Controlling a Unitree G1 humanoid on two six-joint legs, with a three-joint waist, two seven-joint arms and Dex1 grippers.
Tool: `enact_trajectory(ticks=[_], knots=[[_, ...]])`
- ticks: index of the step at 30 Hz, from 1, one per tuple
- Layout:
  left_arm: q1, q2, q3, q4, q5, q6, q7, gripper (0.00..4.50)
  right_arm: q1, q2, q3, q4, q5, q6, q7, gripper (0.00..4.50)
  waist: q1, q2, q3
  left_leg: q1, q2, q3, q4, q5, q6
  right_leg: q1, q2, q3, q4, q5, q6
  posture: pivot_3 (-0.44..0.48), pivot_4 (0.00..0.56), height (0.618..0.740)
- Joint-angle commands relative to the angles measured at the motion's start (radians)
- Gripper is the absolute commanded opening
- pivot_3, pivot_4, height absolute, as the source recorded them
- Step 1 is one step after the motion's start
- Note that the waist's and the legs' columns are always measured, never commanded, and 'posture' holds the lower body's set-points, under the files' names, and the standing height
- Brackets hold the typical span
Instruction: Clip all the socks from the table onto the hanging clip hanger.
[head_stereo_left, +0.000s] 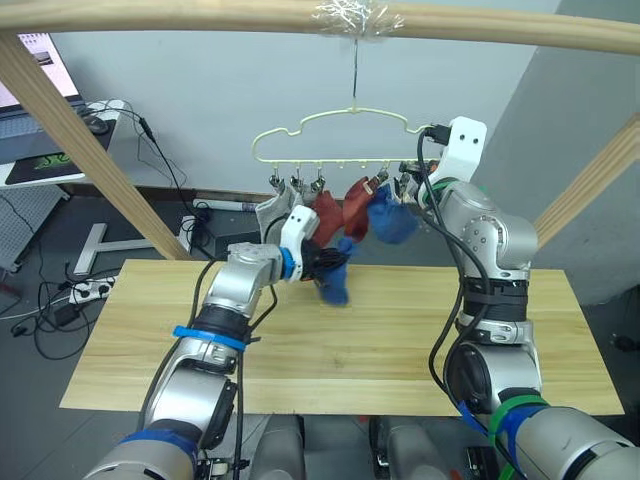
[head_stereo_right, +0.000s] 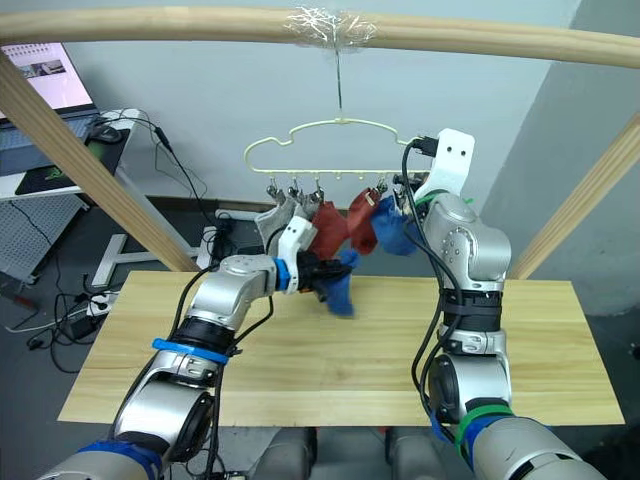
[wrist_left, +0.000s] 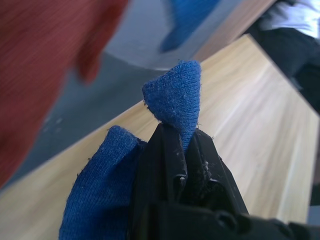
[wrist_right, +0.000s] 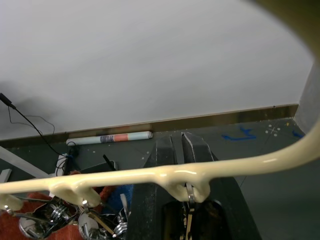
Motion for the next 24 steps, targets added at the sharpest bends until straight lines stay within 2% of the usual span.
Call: enact_trajectory(ticks=[1,12,24], knots=[[-0.061,-0.063,-0.014,-0.003,-0.023,-0.017,0.018,0.01,-0.056,0.016,-0.015,-0.070,0.035,0.012,-0.010,0.00,0.001,0.000,0.000,0.000,0.000,0.000,0.000,0.000,0.000,0.000,0.000,0.000,0.000,0.000,0.000,0.100,0.200,0.740],[-0.215,-0.224,-0.010,0.223,0.004,-0.152,0.105,0.01,-0.077,0.025,-0.027,-0.094,0.048,0.061,-0.023,0.00,-0.003,0.000,0.000,-0.003,0.000,0.001,-0.001,0.000,0.000,-0.004,0.000,0.001,0.000,0.000,0.000,0.080,0.202,0.740],[-0.330,-0.267,0.056,0.397,-0.013,-0.260,0.168,0.01,-0.060,0.023,-0.024,-0.130,0.044,0.096,-0.025,0.00,-0.005,0.000,0.000,-0.004,0.000,0.002,-0.001,0.000,0.000,-0.005,0.000,0.002,-0.001,0.000,0.000,0.072,0.201,0.740]])
